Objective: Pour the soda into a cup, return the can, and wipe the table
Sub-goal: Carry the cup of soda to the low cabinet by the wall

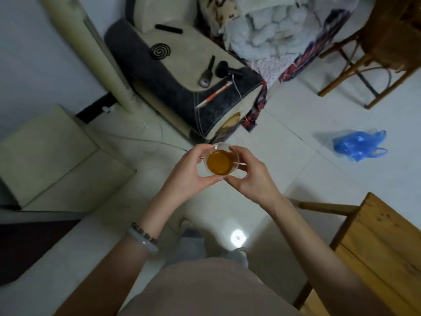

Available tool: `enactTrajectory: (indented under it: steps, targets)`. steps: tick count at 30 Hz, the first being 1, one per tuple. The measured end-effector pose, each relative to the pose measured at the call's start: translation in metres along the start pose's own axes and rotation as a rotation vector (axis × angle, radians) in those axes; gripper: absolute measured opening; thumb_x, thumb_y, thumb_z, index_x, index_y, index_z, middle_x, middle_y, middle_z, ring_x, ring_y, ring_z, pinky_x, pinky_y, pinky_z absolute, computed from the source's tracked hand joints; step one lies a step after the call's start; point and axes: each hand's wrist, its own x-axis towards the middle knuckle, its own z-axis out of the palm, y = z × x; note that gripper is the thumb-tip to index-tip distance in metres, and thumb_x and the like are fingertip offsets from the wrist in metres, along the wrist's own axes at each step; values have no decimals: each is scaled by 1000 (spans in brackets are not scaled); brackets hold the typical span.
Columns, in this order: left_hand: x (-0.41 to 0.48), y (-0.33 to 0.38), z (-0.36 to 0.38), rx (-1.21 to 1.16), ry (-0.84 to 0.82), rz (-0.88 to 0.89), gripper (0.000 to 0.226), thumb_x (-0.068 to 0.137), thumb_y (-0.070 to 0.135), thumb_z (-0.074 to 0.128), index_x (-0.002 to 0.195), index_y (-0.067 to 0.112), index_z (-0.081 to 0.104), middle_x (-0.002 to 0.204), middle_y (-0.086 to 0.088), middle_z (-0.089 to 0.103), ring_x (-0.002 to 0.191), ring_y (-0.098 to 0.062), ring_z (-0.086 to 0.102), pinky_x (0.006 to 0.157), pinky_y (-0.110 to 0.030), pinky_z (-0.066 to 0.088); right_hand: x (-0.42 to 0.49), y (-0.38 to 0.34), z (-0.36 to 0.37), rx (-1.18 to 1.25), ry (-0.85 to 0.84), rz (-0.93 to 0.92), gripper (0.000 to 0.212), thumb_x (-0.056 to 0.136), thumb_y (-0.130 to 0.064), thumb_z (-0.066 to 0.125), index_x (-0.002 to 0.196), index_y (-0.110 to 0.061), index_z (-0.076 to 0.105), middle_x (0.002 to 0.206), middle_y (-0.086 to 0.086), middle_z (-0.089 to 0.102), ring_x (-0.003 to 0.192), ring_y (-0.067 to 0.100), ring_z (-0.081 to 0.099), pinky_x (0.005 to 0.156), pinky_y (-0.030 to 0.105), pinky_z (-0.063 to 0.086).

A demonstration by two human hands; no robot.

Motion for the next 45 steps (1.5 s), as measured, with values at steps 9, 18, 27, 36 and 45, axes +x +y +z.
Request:
enactTrajectory:
  steps: [9, 18, 27, 36, 45]
  targets:
    - [-19, -73, -146, -88, 283, -84, 67, 64, 27, 83, 118, 32, 44, 117, 13, 56, 110, -3, 53, 94, -21, 44, 106, -98, 116, -32, -238, -168, 63, 76, -21, 77, 130, -11, 46, 120, -2, 57, 99, -9, 49, 83, -1, 37]
    - [-52, -135, -239, -305, 580, -322, 62, 67, 28, 83, 120, 28, 52, 113, 12, 60, 105, -2, 55, 84, -23, 46, 181, -170, 225, -14, -543, -256, 59, 75, -14, 78, 124, -24, 46, 107, -26, 50, 99, -21, 48, 82, 0, 39]
    - [-46, -201, -331, -250, 784, -442, 64, 63, 49, 77, 118, 33, 48, 117, 13, 57, 106, -7, 54, 89, -32, 47, 272, -228, 332, -9, -767, -419, 56, 76, -17, 77, 122, -20, 47, 112, -12, 56, 102, -2, 56, 89, 14, 46]
    - [-37, -259, -407, -308, 911, -546, 66, 64, 41, 80, 121, 30, 48, 118, 15, 55, 106, -2, 53, 88, -22, 45, 347, -275, 421, -55, -933, -463, 57, 76, -17, 77, 125, -15, 49, 118, -5, 58, 105, 4, 55, 89, 14, 45]
    - [-38, -341, -452, -301, 903, -590, 66, 67, 24, 83, 123, 24, 48, 118, 15, 54, 108, 6, 50, 88, -12, 40, 383, -278, 513, -71, -979, -443, 54, 76, -12, 76, 124, -13, 50, 118, -3, 58, 101, 1, 54, 85, 4, 42]
